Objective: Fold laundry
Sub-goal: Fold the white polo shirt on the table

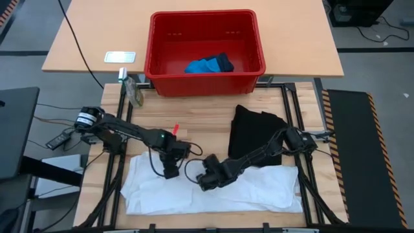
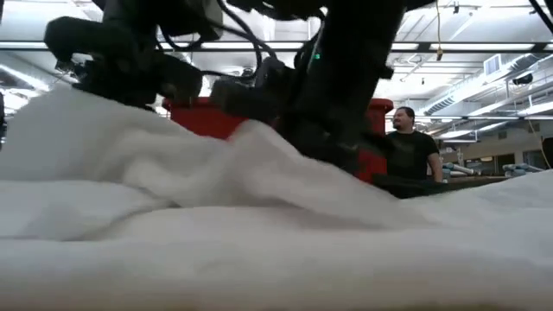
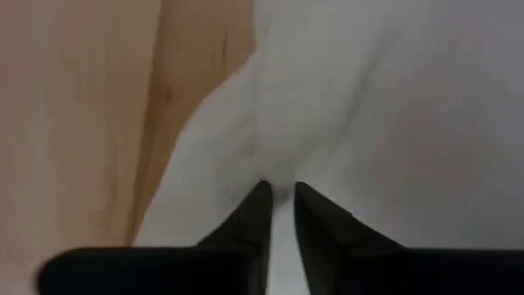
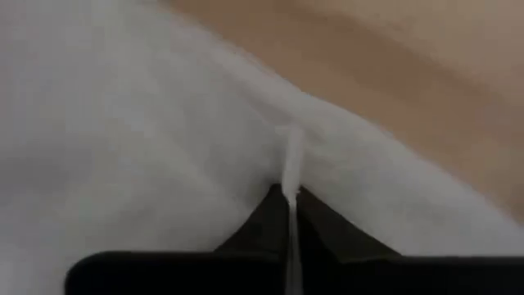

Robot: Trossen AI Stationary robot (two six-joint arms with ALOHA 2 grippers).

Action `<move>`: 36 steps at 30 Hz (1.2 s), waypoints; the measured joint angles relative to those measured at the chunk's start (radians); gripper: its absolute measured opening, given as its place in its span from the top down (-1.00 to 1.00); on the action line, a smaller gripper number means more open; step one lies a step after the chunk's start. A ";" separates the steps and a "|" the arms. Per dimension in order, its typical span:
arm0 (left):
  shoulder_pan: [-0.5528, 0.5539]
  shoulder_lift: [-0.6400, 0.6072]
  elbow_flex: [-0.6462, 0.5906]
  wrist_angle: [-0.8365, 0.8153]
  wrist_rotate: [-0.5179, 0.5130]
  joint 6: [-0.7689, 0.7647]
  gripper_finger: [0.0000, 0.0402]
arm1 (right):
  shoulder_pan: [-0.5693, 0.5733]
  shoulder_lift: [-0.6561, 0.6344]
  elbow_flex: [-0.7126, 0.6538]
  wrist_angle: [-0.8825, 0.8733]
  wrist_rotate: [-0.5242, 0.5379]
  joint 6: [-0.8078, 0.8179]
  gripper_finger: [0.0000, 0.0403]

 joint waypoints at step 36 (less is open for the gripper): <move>-0.145 -0.052 0.005 0.054 -0.183 0.125 -0.06 | 0.056 -0.097 0.012 0.042 0.016 -0.609 -0.13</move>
